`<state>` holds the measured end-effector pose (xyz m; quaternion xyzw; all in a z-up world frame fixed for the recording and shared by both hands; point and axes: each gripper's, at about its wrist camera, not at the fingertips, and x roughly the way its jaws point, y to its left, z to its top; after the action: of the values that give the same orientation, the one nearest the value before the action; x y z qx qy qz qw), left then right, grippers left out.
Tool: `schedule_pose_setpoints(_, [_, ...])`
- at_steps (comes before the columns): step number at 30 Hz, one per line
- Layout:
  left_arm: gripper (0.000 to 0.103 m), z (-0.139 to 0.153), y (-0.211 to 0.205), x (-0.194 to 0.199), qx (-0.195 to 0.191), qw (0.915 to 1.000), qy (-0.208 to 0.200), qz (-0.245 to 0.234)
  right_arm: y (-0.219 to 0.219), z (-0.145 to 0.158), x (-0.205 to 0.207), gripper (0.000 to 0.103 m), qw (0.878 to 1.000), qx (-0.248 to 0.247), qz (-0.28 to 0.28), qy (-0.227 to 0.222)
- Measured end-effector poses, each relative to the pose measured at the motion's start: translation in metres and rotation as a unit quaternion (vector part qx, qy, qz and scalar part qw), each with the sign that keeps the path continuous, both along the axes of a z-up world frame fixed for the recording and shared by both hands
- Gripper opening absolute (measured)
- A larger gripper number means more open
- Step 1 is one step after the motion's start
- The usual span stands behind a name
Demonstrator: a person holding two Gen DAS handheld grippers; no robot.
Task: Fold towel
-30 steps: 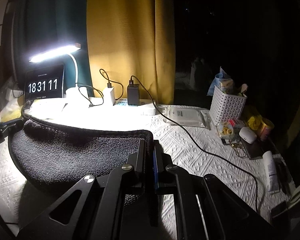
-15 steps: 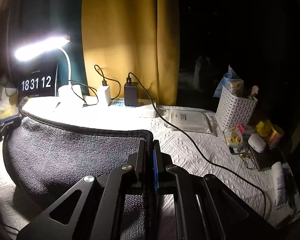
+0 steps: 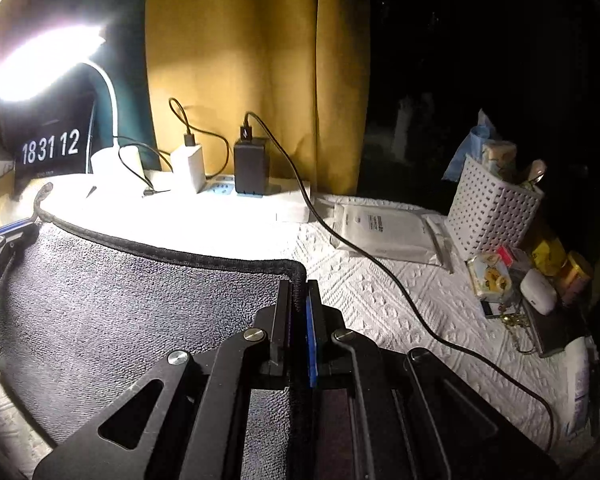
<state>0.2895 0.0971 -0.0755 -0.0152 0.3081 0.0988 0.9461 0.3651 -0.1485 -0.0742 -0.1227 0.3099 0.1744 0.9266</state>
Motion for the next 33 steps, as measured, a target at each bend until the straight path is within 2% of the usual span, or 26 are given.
schedule_pose_setpoints(7, [0.008, -0.024, 0.008, 0.029, -0.017, 0.9986, 0.050, -0.001, 0.006, -0.023, 0.021, 0.006, 0.999, -0.022, -0.003, 0.031])
schedule_pose_setpoints(15, [0.010, -0.045, 0.015, 0.053, -0.040, 0.9925, 0.116, 0.005, 0.006, -0.035, 0.038, 0.007, 0.996, -0.032, -0.015, 0.080])
schedule_pose_setpoints(20, [0.012, -0.050, 0.012, 0.055, -0.031, 0.9925, 0.118, 0.008, 0.008, -0.040, 0.043, 0.007, 0.994, -0.042, -0.020, 0.096])
schedule_pose_setpoints(27, [0.021, -0.050, 0.012, 0.053, -0.016, 0.9922, 0.123, 0.011, 0.007, -0.042, 0.045, 0.009, 0.993, -0.045, -0.022, 0.103])
schedule_pose_setpoints(31, [0.024, -0.049, 0.015, 0.054, -0.019, 0.9915, 0.129, 0.009, 0.006, -0.043, 0.047, 0.021, 0.993, -0.049, -0.031, 0.100])
schedule_pose_setpoints(33, [0.029, -0.048, 0.016, 0.052, -0.019, 0.9918, 0.126, 0.012, 0.005, -0.043, 0.047, 0.026, 0.993, -0.052, -0.037, 0.098])
